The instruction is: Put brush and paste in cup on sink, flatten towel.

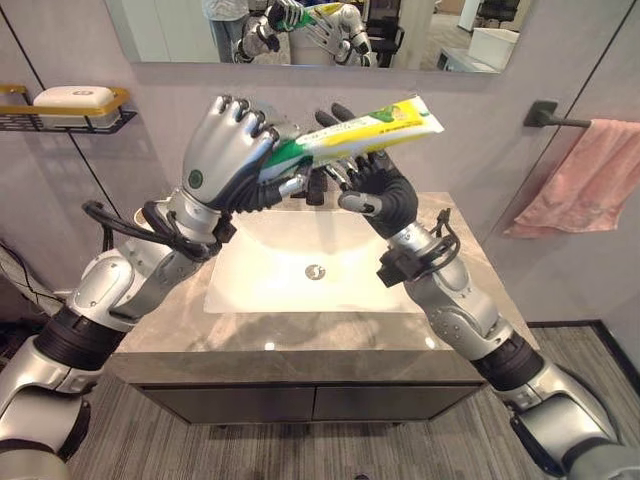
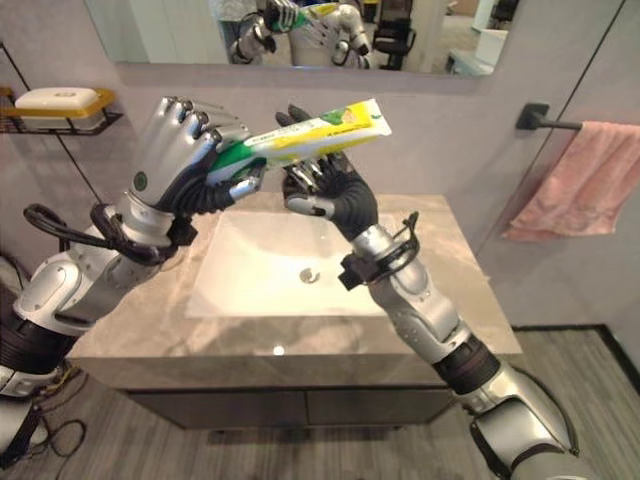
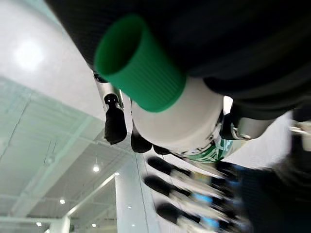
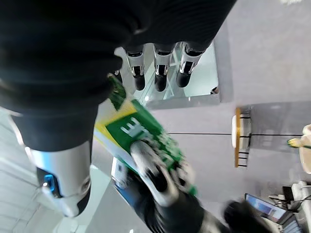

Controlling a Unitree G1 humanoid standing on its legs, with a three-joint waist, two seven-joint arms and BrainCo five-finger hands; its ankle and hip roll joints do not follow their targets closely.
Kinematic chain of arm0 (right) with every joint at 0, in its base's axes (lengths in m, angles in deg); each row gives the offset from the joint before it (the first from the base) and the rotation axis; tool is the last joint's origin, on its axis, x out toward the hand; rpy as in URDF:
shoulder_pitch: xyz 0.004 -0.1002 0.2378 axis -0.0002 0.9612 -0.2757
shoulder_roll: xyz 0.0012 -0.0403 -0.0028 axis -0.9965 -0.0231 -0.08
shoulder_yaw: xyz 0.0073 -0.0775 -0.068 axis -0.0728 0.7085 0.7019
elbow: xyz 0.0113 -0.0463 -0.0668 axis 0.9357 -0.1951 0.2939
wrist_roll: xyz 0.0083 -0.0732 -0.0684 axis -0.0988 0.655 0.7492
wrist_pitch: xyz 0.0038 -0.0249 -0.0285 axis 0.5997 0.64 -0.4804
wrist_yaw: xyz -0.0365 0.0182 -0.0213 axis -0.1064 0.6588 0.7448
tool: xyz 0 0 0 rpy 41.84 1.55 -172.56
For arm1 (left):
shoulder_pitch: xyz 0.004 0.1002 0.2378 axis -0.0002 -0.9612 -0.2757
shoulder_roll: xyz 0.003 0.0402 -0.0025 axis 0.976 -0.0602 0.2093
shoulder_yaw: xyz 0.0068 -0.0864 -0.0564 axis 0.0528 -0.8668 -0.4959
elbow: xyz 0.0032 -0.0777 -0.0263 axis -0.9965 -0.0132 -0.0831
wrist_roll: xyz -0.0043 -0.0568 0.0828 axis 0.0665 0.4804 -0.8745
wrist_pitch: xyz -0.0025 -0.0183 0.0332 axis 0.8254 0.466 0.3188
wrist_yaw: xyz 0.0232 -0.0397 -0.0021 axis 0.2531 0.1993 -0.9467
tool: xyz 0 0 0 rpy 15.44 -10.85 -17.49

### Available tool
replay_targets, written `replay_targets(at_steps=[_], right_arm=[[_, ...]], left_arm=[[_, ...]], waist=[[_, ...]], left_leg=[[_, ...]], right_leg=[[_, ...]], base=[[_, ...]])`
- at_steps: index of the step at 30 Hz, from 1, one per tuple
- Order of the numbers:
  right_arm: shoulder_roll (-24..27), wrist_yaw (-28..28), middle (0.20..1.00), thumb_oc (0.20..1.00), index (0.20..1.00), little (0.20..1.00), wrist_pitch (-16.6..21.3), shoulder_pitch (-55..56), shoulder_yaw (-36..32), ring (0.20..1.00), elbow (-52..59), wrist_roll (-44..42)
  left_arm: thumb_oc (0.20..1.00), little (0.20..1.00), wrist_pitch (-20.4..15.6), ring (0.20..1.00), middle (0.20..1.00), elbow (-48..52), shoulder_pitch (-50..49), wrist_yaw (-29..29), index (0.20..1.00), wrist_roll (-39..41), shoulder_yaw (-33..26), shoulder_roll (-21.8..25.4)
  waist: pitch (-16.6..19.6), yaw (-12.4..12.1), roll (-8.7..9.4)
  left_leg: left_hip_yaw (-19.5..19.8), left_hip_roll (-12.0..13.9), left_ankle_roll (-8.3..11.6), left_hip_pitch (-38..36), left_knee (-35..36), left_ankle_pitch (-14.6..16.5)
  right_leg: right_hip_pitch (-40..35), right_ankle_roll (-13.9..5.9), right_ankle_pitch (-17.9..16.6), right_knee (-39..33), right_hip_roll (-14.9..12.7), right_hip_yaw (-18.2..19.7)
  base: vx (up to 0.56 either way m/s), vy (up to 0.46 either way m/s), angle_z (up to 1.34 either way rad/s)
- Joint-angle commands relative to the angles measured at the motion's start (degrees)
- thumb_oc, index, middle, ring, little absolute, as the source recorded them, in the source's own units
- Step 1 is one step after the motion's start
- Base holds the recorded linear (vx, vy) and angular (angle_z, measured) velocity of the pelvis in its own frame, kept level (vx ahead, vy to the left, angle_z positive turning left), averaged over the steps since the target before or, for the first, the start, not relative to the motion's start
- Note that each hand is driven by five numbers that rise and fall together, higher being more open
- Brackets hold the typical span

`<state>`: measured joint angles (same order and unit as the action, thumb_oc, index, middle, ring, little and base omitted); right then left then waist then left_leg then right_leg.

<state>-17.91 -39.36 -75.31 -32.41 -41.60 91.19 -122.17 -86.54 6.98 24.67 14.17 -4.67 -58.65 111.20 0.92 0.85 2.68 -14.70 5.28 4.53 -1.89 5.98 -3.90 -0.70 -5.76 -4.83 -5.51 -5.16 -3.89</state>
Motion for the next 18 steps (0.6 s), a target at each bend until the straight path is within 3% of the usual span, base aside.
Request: replay_targets(at_steps=[1, 10, 11, 12, 13, 14, 18], right_arm=[[1.19, -0.97, 1.0, 1.0, 1.0, 1.0, 5.44, -7.78, -0.38, 1.0, 3.17, -1.4], [-0.22, -0.41, 1.0, 1.0, 1.0, 1.0, 5.38, -9.58, 1.62, 1.0, 3.16, -4.37], [-0.18, -0.34, 0.956, 0.956, 0.956, 0.956, 5.33, -9.86, 1.68, 0.956, 3.22, -4.65], [-0.17, -0.33, 0.655, 0.655, 0.655, 0.655, 5.33, -9.87, 1.71, 0.655, 3.2, -4.67], [-0.29, -0.19, 0.561, 0.561, 0.561, 0.561, 5.18, -9.88, 1.82, 0.561, 3.24, -5.04], [-0.54, -0.01, 0.2, 0.2, 0.2, 0.2, 5.08, -9.85, 2.06, 0.2, 3.14, -5.58], [-0.66, -0.18, 0.2, 0.2, 0.2, 0.2, 5.1, -9.54, 1.92, 0.2, 2.99, -5.36]], left_arm=[[0.2, 0.2, 0.23, 0.2, 0.2, -1.29, 2.5, -1.63, 0.2, 4.23, -0.52, 0.32], [0.2, 0.2, -0.71, 0.2, 0.2, -1.65, -1.65, -0.45, 0.2, 5.93, -0.07, 0.03], [0.2, 0.2, -0.55, 0.2, 0.2, -2.11, -2.15, -0.33, 0.2, 6.29, 0.0, -0.38], [0.2, 0.2, -0.56, 0.2, 0.2, -2.12, -2.17, -0.34, 0.2, 6.3, -0.02, -0.39], [0.2, 0.2, -0.57, 0.2, 0.2, -2.17, -2.48, -0.24, 0.2, 6.4, 0.13, -0.66], [0.2, 0.2, -0.61, 0.2, 0.2, -2.49, -3.25, -0.05, 0.2, 6.74, 0.03, -0.99], [0.2, 0.2, -0.68, 0.2, 0.2, -2.89, -4.69, 0.18, 0.2, 7.47, -0.49, -1.83]], waist=[[1.13, -0.2, 1.04], [1.31, -0.73, 1.28], [1.31, -0.75, 1.33], [1.32, -0.75, 1.3], [1.34, -0.77, 1.29], [1.39, -0.85, 1.32], [1.49, -0.81, 1.32]], left_leg=[[-0.24, -0.16, 2.17, -2.14, -0.98, 2.38], [-0.29, -0.55, 1.72, -2.33, -0.98, 2.58], [-0.32, -0.57, 1.68, -2.33, -0.98, 2.59], [-0.32, -0.58, 1.68, -2.33, -0.98, 2.59], [-0.3, -0.61, 1.63, -2.41, -0.98, 2.62], [-0.33, -0.69, 1.58, -2.48, -0.98, 2.67], [-0.26, -0.68, 1.49, -2.57, -0.98, 2.71]], right_leg=[[-0.78, -4.47, -0.74, 0.74, -4.81, -2.13], [-0.87, -4.29, -0.68, 0.87, -5.05, -2.31], [-0.88, -4.29, -0.67, 0.88, -5.06, -2.32], [-0.87, -4.3, -0.66, 0.88, -5.06, -2.31], [-0.93, -4.29, -0.63, 0.9, -5.07, -2.28], [-1.06, -4.28, -0.59, 0.89, -5.11, -2.35], [-1.15, -4.24, -0.51, 0.93, -5.12, -2.28]], base=[[0.0, 0.0, 0.0], [0.0, 0.0, 0.0], [0.0, 0.0, 0.0], [0.0, 0.0, 0.0], [0.0, 0.0, 0.0], [0.0, 0.0, 0.0], [0.0, 0.0, 0.0]])
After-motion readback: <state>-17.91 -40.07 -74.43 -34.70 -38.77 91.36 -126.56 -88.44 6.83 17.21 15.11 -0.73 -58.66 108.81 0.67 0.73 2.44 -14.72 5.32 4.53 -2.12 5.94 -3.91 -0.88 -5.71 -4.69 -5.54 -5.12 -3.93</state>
